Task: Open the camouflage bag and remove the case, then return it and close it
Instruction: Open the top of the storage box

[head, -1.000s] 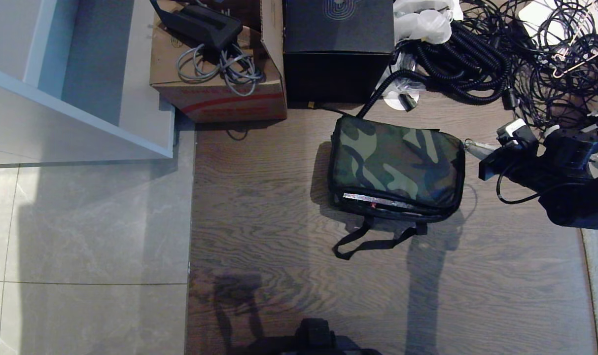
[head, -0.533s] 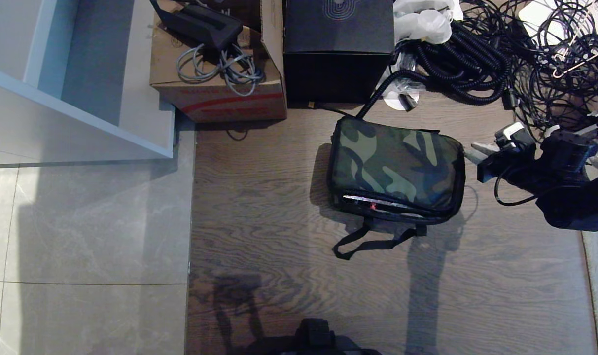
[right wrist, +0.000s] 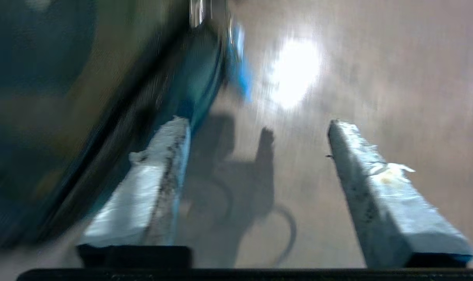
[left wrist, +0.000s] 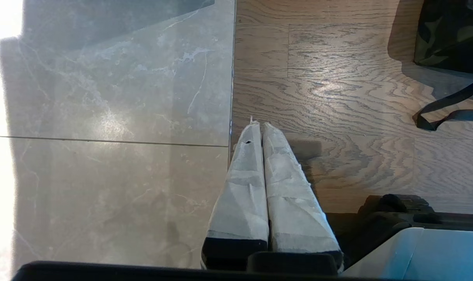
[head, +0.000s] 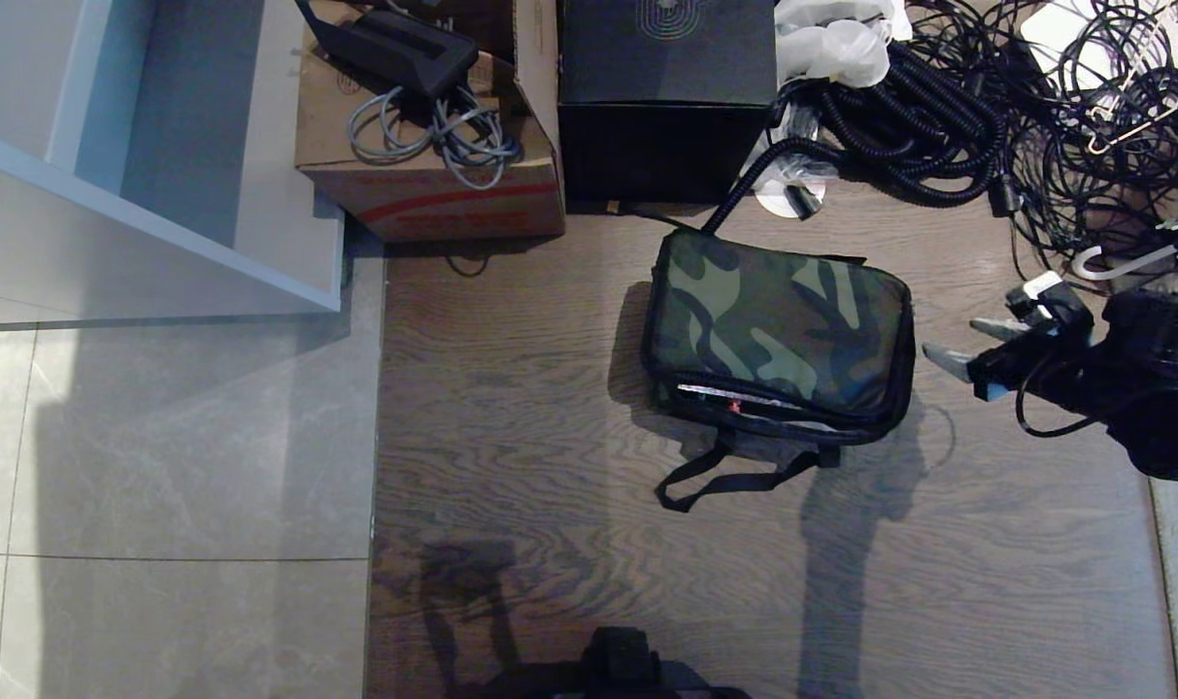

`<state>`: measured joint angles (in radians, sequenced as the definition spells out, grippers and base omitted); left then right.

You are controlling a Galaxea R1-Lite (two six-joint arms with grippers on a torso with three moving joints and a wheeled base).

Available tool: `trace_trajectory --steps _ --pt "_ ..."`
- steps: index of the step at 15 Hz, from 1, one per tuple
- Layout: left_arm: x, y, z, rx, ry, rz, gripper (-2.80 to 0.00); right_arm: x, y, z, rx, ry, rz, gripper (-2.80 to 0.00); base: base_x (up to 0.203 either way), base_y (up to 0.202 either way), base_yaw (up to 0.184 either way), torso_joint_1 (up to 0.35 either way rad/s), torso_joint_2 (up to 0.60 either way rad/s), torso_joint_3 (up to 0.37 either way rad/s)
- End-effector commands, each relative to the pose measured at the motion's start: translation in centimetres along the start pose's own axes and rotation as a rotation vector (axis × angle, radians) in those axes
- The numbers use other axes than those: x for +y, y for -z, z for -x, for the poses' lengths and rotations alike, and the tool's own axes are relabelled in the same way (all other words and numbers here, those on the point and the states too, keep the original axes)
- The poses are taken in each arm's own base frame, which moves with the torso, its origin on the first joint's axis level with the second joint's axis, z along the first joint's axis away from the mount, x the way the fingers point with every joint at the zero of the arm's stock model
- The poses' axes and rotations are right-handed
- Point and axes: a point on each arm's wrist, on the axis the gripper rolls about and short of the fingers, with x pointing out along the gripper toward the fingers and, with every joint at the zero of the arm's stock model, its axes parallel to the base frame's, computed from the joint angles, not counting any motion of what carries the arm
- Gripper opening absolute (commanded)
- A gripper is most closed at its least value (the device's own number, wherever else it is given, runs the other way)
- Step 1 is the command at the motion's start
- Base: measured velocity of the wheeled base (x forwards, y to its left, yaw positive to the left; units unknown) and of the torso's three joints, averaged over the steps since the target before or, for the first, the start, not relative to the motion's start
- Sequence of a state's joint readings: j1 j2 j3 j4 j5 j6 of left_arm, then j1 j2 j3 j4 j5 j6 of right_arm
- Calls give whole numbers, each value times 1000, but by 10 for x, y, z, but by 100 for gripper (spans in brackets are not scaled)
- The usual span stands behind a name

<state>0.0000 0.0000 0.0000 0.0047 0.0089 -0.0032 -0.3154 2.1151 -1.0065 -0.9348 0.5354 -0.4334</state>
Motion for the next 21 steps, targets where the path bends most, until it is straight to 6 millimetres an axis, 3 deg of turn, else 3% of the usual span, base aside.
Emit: trace_trajectory --steps 1,4,6,10,20,21 --pt "0 0 0 -1 0 1 -280 4 -15 37 52 4 -41 0 0 0 0 0 0 0" --pt "0 0 0 -1 0 0 -280 25 -10 58 138 -25 -312 0 0 0 0 0 0 0" --pt "0 0 0 0 0 1 -280 47 -2 61 228 -83 -431 0 0 0 0 0 0 0" --pt "0 0 0 0 0 1 -280 65 7 55 304 -120 -631 0 0 0 0 0 0 0" --pt "0 0 0 0 0 1 -280 66 35 17 345 -109 -837 0 0 0 0 0 0 0" --pt "0 0 0 0 0 1 -280 65 36 15 347 -108 -845 -280 0 0 0 0 0 0"
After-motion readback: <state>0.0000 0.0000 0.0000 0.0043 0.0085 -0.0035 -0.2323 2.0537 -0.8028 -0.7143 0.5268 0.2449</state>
